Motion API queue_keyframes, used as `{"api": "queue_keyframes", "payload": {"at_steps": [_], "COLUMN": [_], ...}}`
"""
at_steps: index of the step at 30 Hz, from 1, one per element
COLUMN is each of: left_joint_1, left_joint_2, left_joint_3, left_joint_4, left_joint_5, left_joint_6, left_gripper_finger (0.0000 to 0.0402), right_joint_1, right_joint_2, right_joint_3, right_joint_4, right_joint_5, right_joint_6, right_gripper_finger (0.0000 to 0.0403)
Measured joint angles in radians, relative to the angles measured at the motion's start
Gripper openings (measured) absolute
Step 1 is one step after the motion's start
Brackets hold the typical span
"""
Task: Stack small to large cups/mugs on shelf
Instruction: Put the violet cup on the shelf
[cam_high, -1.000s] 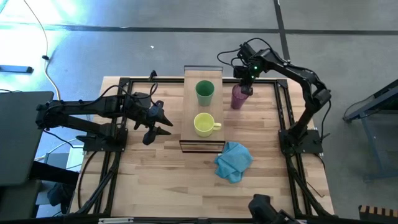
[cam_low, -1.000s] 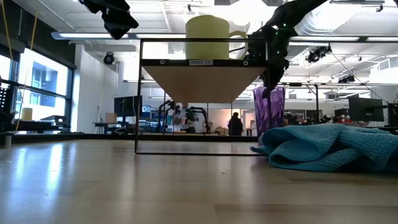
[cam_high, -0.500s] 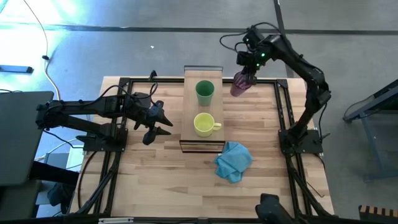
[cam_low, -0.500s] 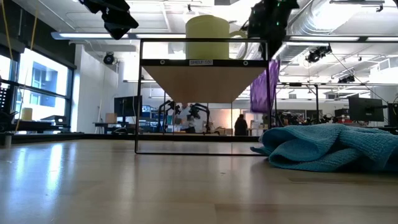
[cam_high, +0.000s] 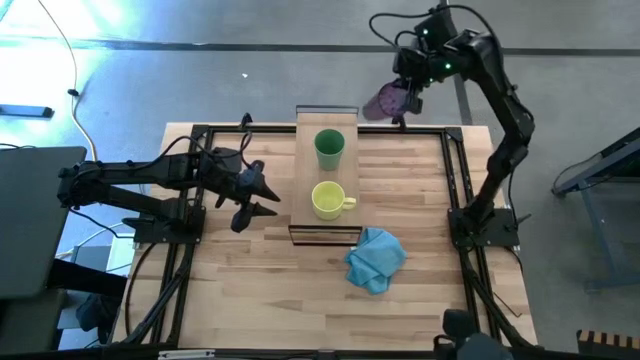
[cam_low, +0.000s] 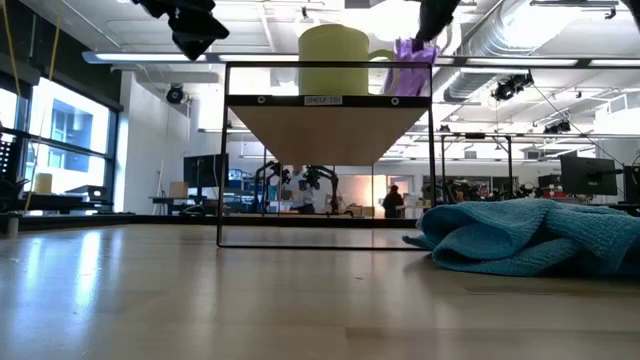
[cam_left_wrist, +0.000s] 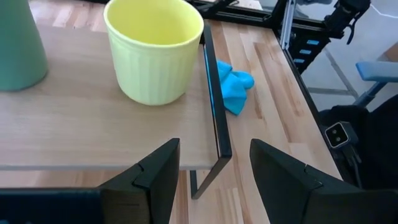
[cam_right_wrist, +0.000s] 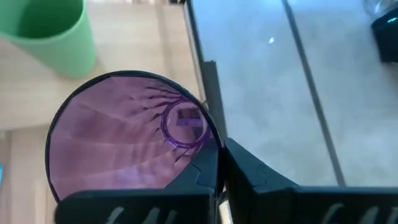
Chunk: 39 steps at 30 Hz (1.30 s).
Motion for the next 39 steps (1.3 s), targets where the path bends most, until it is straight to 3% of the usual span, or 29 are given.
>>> {"api": "queue_keyframes", "payload": {"at_steps": [15,26,33,39], "left_joint_1": [0.000,0.000,0.000,0.000], "left_joint_2": [0.002,0.002,0.002,0.002], "left_joint_3": [0.000,0.000,0.000,0.000], "left_joint_4": [0.026,0.041,0.051,0.052], "left_joint_5": [0.000,0.000,0.000,0.000], "left_joint_6": [0.000,-0.015,-0.063,-0.071], "left_gripper_finger": [0.0184,0.0184,0.0184,0.0184], "right_joint_1": [0.001,0.053,0.071,0.064], "right_joint_2": [0.050,0.050,0.062,0.064], "right_joint_3": [-0.026,-0.026,-0.025,-0.025], "right_joint_4": [0.085,0.216,0.257,0.341], "right_joint_5": [-0.008,-0.103,-0.154,-0.193], "right_joint_6": [0.007,0.079,0.154,0.324], "right_gripper_finger": [0.0000,0.0000,0.0000,0.0000]}}
